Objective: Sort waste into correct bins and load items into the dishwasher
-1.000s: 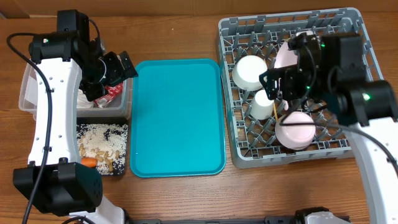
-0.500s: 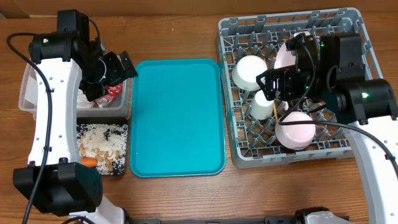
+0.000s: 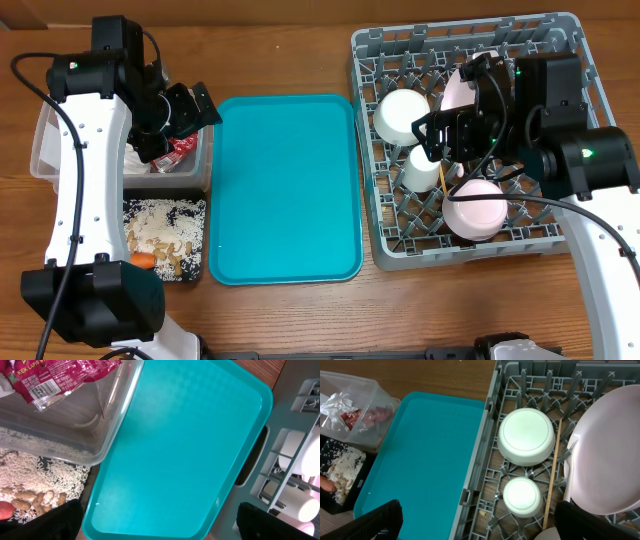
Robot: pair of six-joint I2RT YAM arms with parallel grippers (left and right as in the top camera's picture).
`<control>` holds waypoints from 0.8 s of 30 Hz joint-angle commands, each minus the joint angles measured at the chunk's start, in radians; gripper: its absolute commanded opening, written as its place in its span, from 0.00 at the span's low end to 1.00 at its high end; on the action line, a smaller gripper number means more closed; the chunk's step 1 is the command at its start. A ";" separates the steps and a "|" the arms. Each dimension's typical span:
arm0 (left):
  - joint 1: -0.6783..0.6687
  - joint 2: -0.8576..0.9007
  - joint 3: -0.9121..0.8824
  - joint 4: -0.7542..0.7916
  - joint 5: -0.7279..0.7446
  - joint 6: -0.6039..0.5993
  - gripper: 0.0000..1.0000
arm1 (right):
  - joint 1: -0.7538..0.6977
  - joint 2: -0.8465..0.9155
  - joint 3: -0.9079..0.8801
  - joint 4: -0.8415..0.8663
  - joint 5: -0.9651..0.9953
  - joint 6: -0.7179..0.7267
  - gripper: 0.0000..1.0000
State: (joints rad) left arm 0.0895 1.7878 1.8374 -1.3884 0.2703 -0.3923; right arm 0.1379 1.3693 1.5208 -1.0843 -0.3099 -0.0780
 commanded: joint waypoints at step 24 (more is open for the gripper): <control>-0.005 0.004 0.020 0.001 0.011 -0.004 1.00 | -0.001 -0.201 0.010 0.002 0.004 0.003 1.00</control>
State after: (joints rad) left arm 0.0895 1.7878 1.8374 -1.3884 0.2703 -0.3923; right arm 0.1379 1.2892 1.5204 -1.0855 -0.3096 -0.0780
